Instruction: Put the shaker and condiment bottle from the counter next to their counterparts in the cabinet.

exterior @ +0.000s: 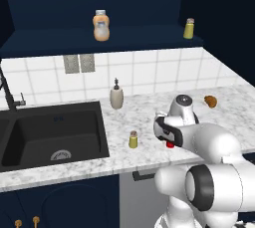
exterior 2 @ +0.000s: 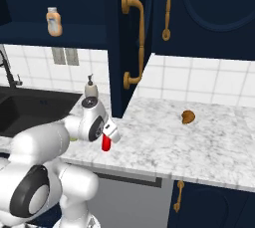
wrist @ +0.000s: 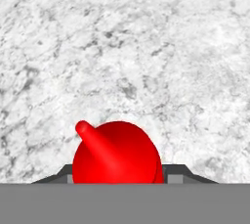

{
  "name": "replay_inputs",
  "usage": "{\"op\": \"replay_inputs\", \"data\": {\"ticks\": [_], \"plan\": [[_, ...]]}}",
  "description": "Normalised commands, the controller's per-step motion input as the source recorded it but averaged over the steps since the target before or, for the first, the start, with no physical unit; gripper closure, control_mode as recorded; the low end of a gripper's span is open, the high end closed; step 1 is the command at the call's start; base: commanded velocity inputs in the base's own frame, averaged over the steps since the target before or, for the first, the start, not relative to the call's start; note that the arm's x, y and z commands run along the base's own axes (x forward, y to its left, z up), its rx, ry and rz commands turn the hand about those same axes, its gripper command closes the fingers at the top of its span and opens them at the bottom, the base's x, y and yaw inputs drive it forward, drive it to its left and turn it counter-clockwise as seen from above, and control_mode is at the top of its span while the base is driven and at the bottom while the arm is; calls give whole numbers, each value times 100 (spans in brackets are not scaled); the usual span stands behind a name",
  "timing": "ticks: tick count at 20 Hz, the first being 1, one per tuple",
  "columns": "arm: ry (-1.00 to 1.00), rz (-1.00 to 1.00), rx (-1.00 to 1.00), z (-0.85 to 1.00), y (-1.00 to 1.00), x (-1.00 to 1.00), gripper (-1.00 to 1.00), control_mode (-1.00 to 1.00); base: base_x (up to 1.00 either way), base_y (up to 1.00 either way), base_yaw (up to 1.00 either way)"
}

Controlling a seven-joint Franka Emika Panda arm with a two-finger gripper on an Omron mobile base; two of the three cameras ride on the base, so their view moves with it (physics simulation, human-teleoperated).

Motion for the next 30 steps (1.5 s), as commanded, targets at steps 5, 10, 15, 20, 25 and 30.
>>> {"op": "replay_inputs", "data": {"ticks": [5, 10, 15, 20, 25, 30], "plan": [[1, -1, 0, 2, 5, 7, 100, -100, 0, 0, 0], [-4, 5, 0, 43, 18, 0, 100, -100, 0, 0, 0], [-6, 9, 0, 56, 21, 0, 100, -100, 0, 0, 0], [-7, 6, 0, 51, 22, 0, 100, -100, 0, 0, 0], [-9, 5, 0, 32, 25, -8, 100, -100, 0, 0, 0], [-14, 9, 0, 21, 23, -23, 100, -100, 0, 0, 0]]}}
